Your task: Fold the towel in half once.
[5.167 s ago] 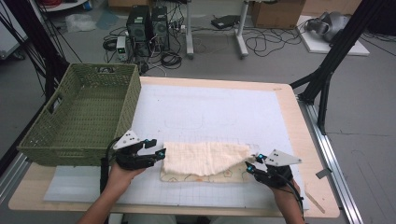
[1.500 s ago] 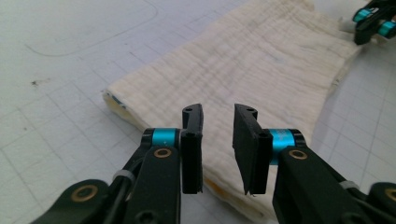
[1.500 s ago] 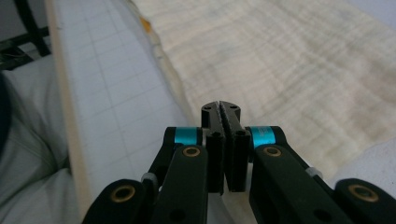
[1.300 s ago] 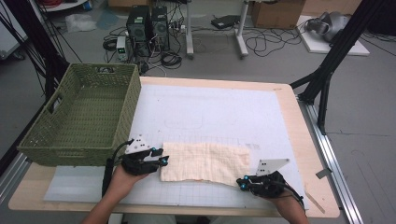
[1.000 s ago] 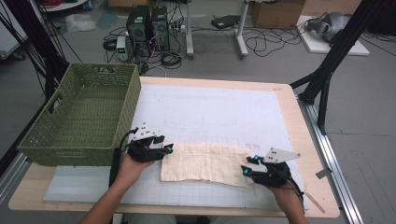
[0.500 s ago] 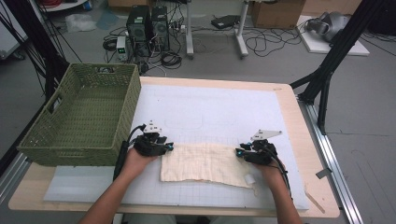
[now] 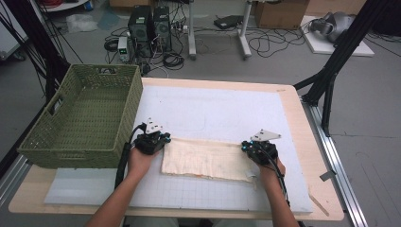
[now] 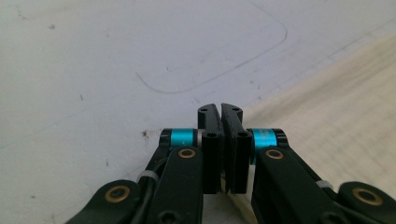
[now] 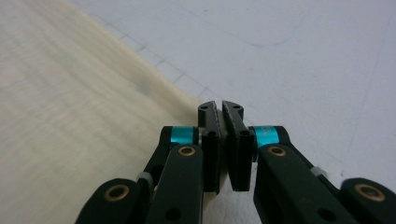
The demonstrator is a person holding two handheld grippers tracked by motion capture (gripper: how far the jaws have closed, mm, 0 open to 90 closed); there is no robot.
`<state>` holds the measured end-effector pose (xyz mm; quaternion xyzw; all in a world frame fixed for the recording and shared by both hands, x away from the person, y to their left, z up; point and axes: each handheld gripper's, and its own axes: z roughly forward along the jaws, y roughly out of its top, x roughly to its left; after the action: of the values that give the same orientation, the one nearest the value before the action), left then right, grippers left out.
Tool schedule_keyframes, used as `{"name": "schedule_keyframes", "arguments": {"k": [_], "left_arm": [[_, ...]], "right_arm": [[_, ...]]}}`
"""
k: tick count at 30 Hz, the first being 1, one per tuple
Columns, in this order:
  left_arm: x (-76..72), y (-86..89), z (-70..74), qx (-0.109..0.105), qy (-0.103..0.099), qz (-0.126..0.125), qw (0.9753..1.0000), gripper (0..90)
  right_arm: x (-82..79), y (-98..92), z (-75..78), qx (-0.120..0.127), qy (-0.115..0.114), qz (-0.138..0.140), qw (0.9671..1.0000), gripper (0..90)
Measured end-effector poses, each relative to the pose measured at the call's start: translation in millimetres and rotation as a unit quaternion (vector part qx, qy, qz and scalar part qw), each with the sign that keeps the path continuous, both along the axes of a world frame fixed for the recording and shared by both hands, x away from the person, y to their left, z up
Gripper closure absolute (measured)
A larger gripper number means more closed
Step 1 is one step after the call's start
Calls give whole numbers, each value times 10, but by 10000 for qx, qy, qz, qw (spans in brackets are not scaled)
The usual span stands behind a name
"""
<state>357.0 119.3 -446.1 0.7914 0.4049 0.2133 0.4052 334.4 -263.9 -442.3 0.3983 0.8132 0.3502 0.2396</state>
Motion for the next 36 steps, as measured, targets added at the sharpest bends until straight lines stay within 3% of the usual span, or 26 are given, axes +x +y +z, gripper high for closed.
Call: {"name": "schedule_keyframes", "arguments": {"k": [2, 7, 9, 11, 13, 15, 17, 20, 22, 24, 25, 28, 31, 33, 36], "left_arm": [[-2, -18, -8, 47, -22, 12, 10000, 865], [2, 27, -9, 60, 21, 1, 10000, 836], [0, 54, 4, 66, 11, 66, 10000, 734], [-13, 85, 27, -58, -9, 104, 9999, 629], [-49, 104, 59, -158, -79, 122, 9998, 547], [-95, 121, 80, -228, -146, 26, 9996, 527], [-134, 138, 86, -291, -160, -42, 9994, 501], [-171, 152, 94, -415, -86, -128, 9990, 483], [-201, 153, 113, -451, -172, -190, 9987, 474], [-224, 165, 131, -500, -204, -208, 9983, 469], [-231, 172, 133, -561, -210, -201, 9980, 456], [-258, 209, 133, -640, -164, -212, 9976, 434], [-293, 250, 136, -822, -179, -284, 9961, 416], [-316, 268, 142, -1043, -161, -384, 9937, 400], [-347, 303, 161, -1214, -192, -477, 9913, 308]], "right_arm": [[37, 35, -27, -145, -32, -118, 9998, 850], [48, 17, -30, -166, -141, -422, 9989, 639], [10, -47, 6, 49, -224, -443, 9988, 601], [-48, -102, 54, 117, -359, -495, 9981, 564], [-120, -143, 91, 256, -411, -448, 9978, 532], [-209, -162, 107, 275, -489, -292, 9980, 512], [-299, -160, 93, 167, -536, -147, 9983, 479], [-397, -184, 40, 79, -475, -44, 9988, 436], [-432, -209, 6, 155, -378, 59, 9991, 431], [-464, -206, -45, 10, -221, 192, 9996, 419], [-477, -203, -64, -67, -165, 199, 9996, 411], [-488, -243, -60, 3, -108, 43, 9999, 374], [-529, -304, -46, 93, -142, -47, 9998, 351], [-568, -338, -5, 235, -215, -50, 9995, 340], [-623, -358, 75, 374, -279, -18, 9989, 332]]}}
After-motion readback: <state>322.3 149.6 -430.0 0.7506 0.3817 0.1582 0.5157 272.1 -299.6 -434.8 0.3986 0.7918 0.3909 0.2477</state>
